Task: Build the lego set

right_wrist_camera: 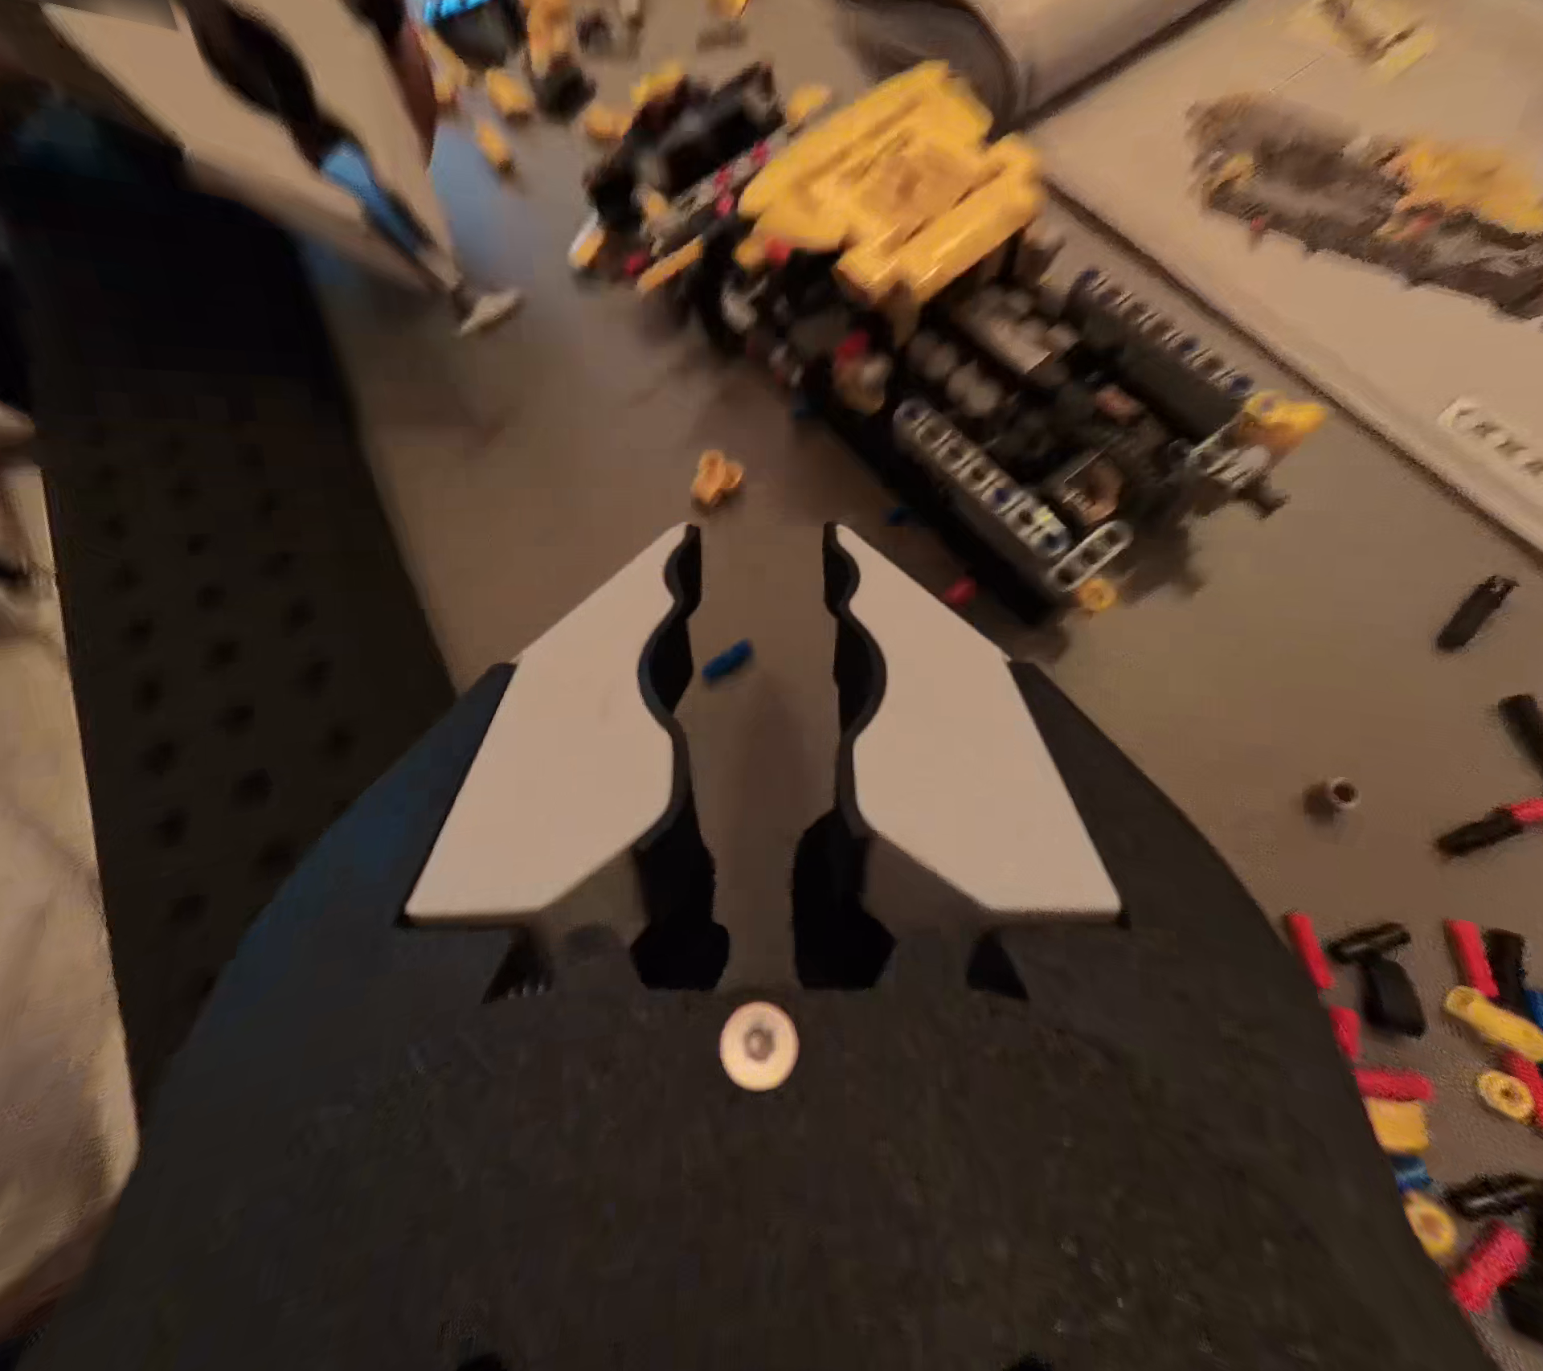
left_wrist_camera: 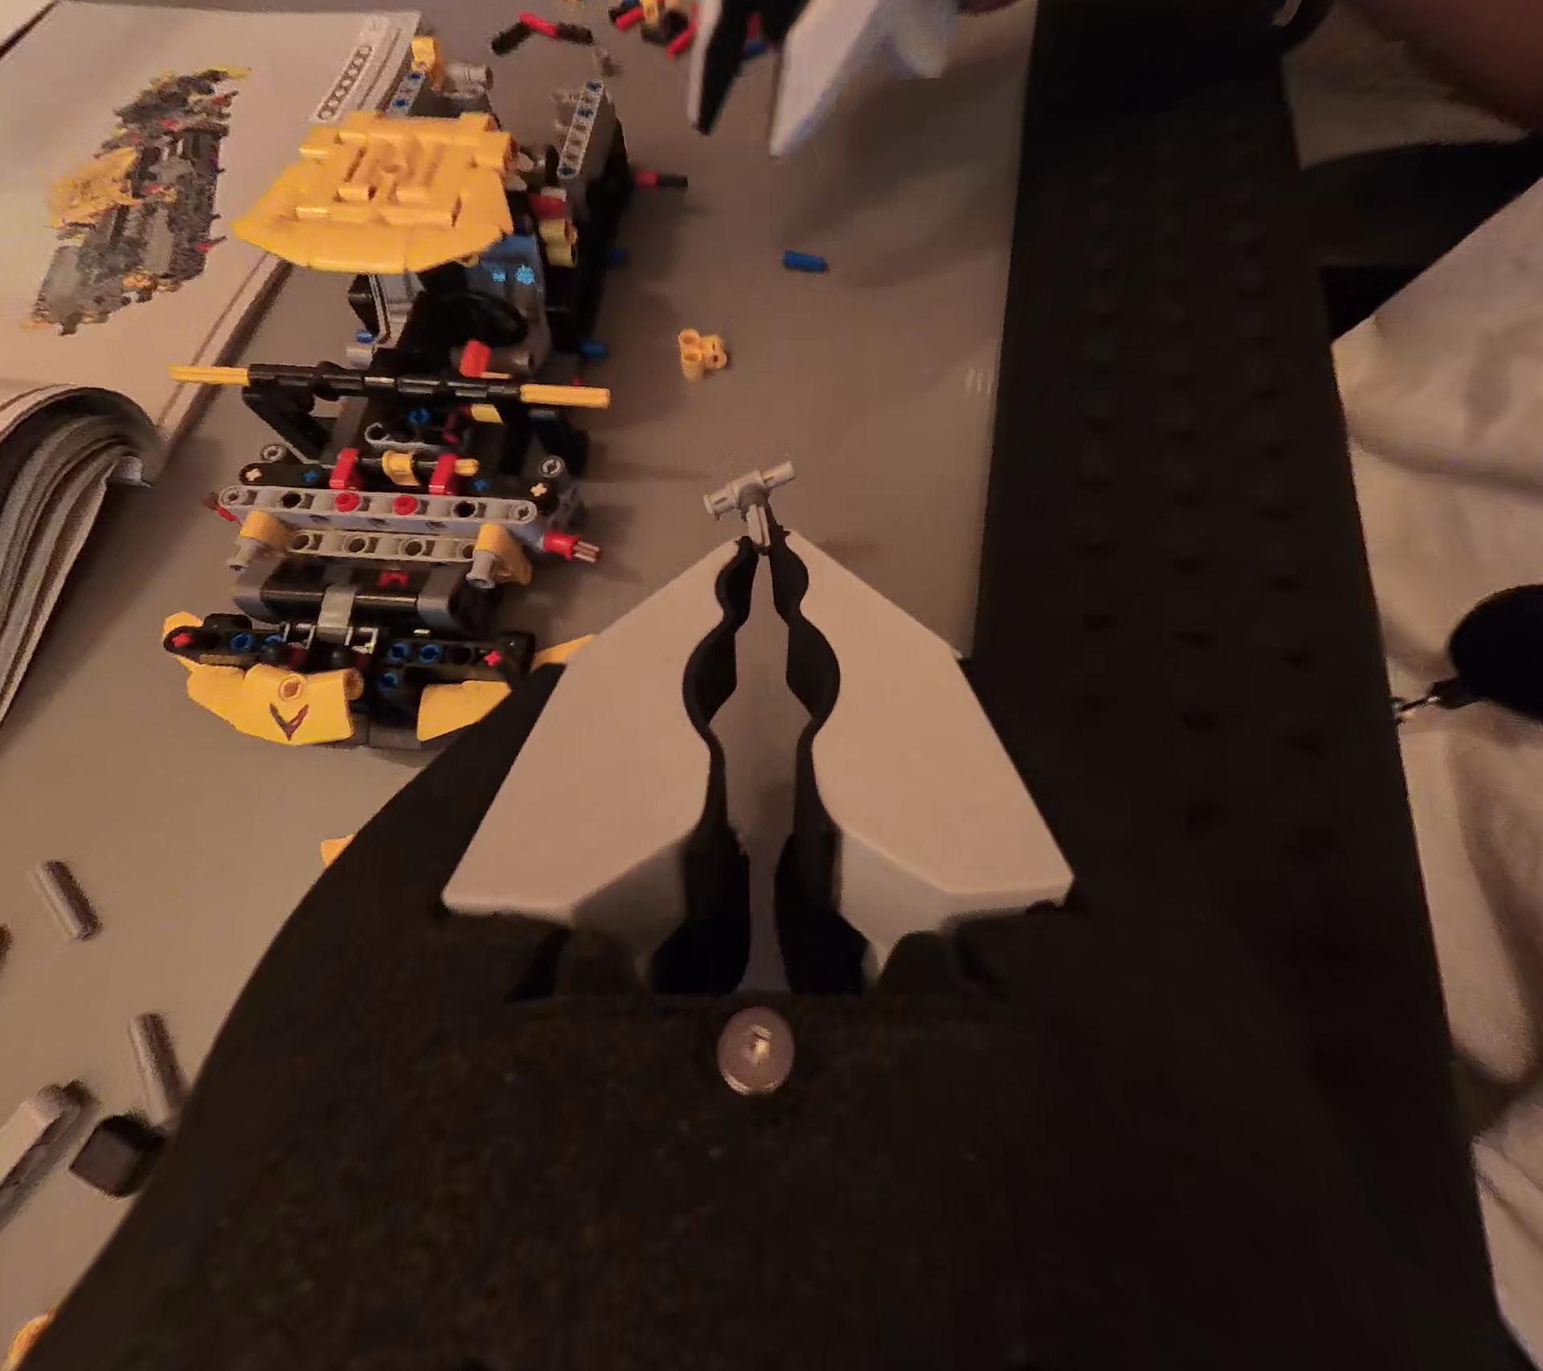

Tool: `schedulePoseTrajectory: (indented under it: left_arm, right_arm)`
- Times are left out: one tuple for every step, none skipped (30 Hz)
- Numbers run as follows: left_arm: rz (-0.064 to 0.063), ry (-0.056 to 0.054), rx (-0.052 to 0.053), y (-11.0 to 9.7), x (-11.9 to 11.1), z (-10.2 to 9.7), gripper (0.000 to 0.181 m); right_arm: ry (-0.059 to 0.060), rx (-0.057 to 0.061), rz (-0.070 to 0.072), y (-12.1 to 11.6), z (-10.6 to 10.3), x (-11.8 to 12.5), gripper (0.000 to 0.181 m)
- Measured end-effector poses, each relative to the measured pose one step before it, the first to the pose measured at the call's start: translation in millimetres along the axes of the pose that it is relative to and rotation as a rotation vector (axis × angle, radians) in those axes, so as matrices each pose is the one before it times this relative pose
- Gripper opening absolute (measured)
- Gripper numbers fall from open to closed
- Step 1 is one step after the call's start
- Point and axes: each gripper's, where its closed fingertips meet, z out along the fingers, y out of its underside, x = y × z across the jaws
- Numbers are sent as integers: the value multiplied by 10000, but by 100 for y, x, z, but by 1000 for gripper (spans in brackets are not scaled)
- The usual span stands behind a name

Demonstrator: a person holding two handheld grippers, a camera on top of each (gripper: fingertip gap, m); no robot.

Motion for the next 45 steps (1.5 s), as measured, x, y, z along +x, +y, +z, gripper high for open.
schedulePoseTrajectory:
  left_arm:
    - [68, -93, -257, 359, -228, 112, 4]
    - [135, -66, -257, 418, -146, 98, 4]
    - [127, -67, -184, 334, -109, 64, 4]
    - [90, -76, -121, 239, -78, 30, 4]
    - [78, -16, -131, 250, 19, 41, 4]
    - [65, -19, -201, 352, 17, 64, 4]
    - [51, -64, -247, 436, -62, 116, 4]
    - [37, -40, -218, 419, -16, 118, 4]
    - [21, -50, -94, 240, -1, 57, 4]
    - [-14, -50, 31, 35, 5, -15, 4]
    - [-53, -10, 10, 51, 68, -27, 4]
    - [-46, -19, -56, 136, 49, -20, 4]
    - [-17, -87, -105, 208, -39, -2, 4]
    - [-11, -181, -121, 254, -180, 33, 4]
    - [-3, -171, -88, 224, -186, 27, 4]
    - [0, -48, -56, 192, 3, 18, 4]
    - [-35, -7, 2, 72, 23, -20, 4]
    - [-75, 18, 78, -47, 31, -32, 5]
    - [-96, 85, 93, -91, 100, -39, 9]
    - [-117, 82, 47, -56, 70, -20, 12]
    - [-115, 58, -6, 7, 4, -14, 15]
    - [-77, 80, -39, 54, 54, -2, 19]
    - [-22, 63, -30, 51, 45, -41, 20]
    - [19, -9, 25, -17, -30, -75, 20]
    - [25, -13, 64, -96, -15, -112, 20]
    - [-5, 31, 88, -158, 60, -140, 20]
    - [-24, 53, 106, -200, 87, -153, 20]
    - [-16, 8, 128, -249, 36, -167, 20]
    - [9, -29, 124, -252, -2, -166, 20]
    - [34, -62, 90, -222, -62, -155, 20]
    - [64, -123, 75, -227, -150, -155, 20]
    - [114, -146, 106, -293, -177, -147, 20]
    - [155, -146, 152, -365, -154, -151, 20]
    - [164, -158, 176, -412, -151, -133, 20]
    - [163, -178, 167, -406, -186, -73, 19]
    - [187, -184, 148, -363, -190, -3, 19]
    - [237, -190, 117, -306, -167, 65, 19]
    - [317, -204, 52, -217, -148, 151, 19]
    - [417, -251, -34, -149, -153, 225, 19]
    - [550, -266, -109, -107, -102, 282, 19]
    - [694, -373, -131, -176, -176, 315, 19]
    - [842, -441, -127, -293, -203, 307, 19]
    - [946, -358, -80, -429, -37, 282, 18]
    - [942, -353, 3, -548, -45, 224, 19]
    - [864, -345, 76, -592, -76, 174, 19]
  right_arm:
    - [-113, -331, -192, 807, 61, -631, 28]
    - [115, -192, -17, 425, 221, -222, 28]
    - [182, -180, 68, 289, 405, -85, 27]
    - [-9, -250, -14, 301, 612, -388, 26]
    - [83, -235, -98, 212, 719, -231, 28]
    - [176, -154, -103, 38, 717, -70, 28]
    - [101, -93, -94, -57, 632, -139, 28]
    - [10, -3, -100, -151, 526, -239, 28]
    - [7, 48, -60, -207, 414, -192, 28]
    - [24, 0, 7, -134, 359, -116, 28]
    - [77, -86, 56, -18, 313, -21, 28]
    - [177, -78, 45, -3, 246, 144, 28]
    - [183, 21, 55, -74, 111, 192, 27]
    - [219, 150, 104, -254, 5, 288, 29]
    - [279, 210, 55, -359, -77, 322, 29]
    - [212, 230, 3, -411, -147, 99, 29]
    - [32, 121, -28, -274, -83, -213, 27]
    - [-41, -68, -3, -12, 13, -256, 27]
    - [54, -160, 53, 136, 92, -59, 28]
    - [110, -137, 59, 158, 107, 56, 29]
    - [132, -62, 49, 103, 65, 106, 29]
    - [119, 7, 91, 44, 23, 127, 29]
    - [105, 11, 155, 27, 29, 145, 29]
    - [45, -14, 181, 77, 54, 63, 29]
    - [13, -59, 109, 91, 67, 36, 29]
    - [57, -73, 40, 84, 53, 88, 29]
    - [58, -48, 23, 39, 22, 79, 28]
    - [-52, -36, 16, 0, 9, -89, 28]
    - [-81, -11, 47, -64, 26, -138, 28]
    - [-66, 20, 60, -105, 46, -107, 28]
    - [-67, 5, 68, -99, 64, -112, 28]
    - [-90, -44, 73, -3, 99, -125, 27]
    - [-92, -70, 63, 53, 130, -128, 26]
    - [-39, -63, 41, 70, 151, -48, 24]
    - [56, 66, -12, -110, 103, 73, 22]
    - [70, 43, -75, -15, 85, 82, 15]
    - [24, 25, -60, -44, 26, 47, 14]
    - [-68, -89, 33, 29, -29, -30, 14]
    - [-252, -85, 113, -14, -98, -236, 14]
    - [-476, 100, 186, -339, -223, -543, 14]
    - [-638, 335, 206, -742, -386, -843, 14]
    - [-736, 518, 185, -1104, -506, -1070, 14]
    - [-605, 495, 287, -1162, -482, -902, 14]
    - [-562, 361, 308, -1000, -376, -811, 14]
    - [-624, 196, 270, -701, -230, -882, 13]
